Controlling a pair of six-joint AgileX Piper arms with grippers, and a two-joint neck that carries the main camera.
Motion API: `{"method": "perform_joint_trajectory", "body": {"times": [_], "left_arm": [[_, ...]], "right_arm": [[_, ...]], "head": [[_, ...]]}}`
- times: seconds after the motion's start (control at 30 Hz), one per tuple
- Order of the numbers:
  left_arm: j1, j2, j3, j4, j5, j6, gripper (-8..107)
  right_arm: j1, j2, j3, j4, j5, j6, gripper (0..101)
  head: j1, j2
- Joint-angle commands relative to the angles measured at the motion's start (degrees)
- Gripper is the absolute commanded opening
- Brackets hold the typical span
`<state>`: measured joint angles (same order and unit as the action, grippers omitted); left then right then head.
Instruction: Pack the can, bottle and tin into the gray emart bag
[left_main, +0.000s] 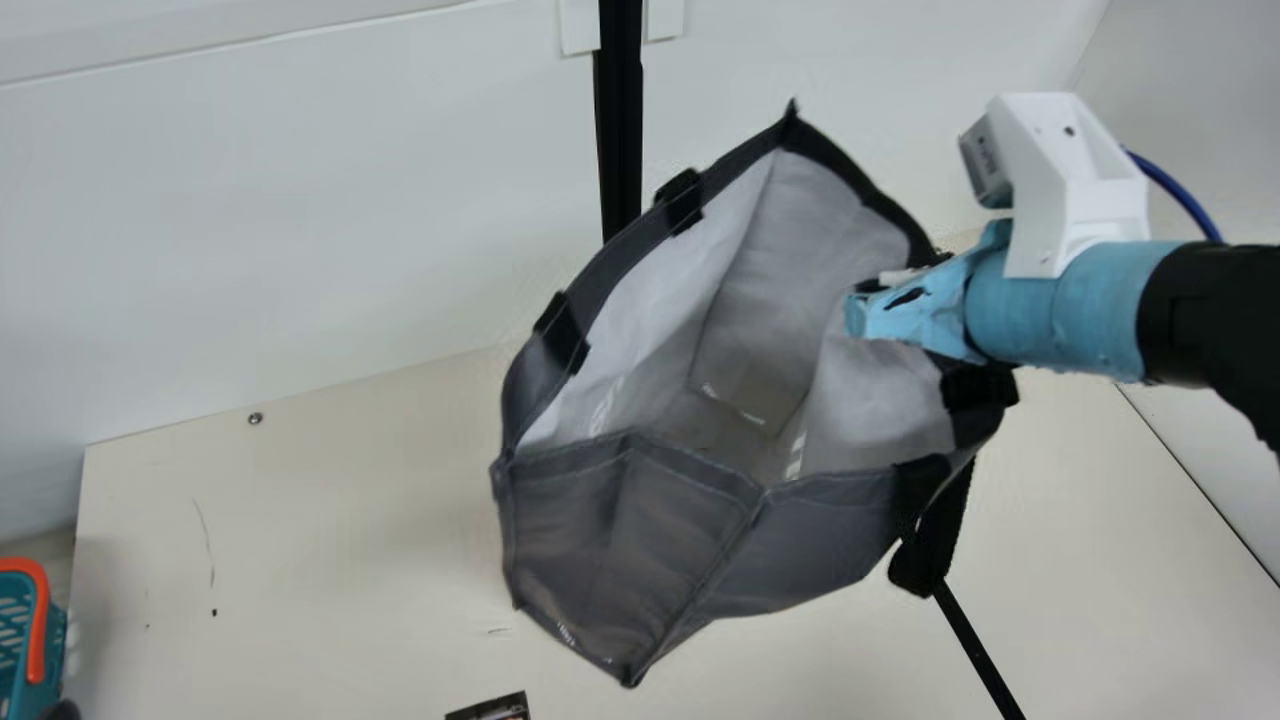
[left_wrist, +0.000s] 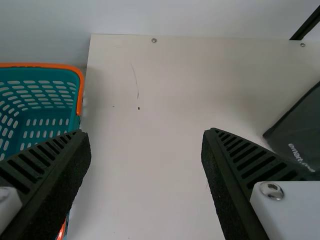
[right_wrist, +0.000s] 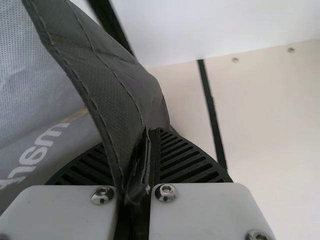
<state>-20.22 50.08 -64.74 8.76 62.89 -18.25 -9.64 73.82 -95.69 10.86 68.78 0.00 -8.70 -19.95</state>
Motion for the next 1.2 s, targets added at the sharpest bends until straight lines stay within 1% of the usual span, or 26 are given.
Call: {"method": "perform_joint_trajectory", "body": {"times": [0.0, 0.3, 0.47, 0.8, 1.17], "left_arm": [[0.00, 0.00, 0.00, 0.00, 0.00, 0.00, 90], [0.00, 0.00, 0.00, 0.00, 0.00, 0.00, 90], [0.00, 0.00, 0.00, 0.00, 0.00, 0.00, 90], [0.00, 0.00, 0.00, 0.00, 0.00, 0.00, 90], [0.00, 0.00, 0.00, 0.00, 0.00, 0.00, 90]], "right_arm": [[-2.48, 0.40, -0.54, -0.10, 0.02, 0.00, 0], [-12.32, 3.31, -4.03, 0.37, 0.55, -1.47, 0], [-18.80, 5.39, -6.57, 1.68, 1.11, -3.09, 0], [-30.45, 9.28, -10.50, 3.54, 1.13, -6.38, 0], [-40.77, 14.82, -16.04, 3.97, 1.13, -8.57, 0]], "head": [[-1.30, -0.05], [-1.30, -0.05], [-1.30, -0.05], [-1.30, -0.05], [-1.30, -0.05]]}}
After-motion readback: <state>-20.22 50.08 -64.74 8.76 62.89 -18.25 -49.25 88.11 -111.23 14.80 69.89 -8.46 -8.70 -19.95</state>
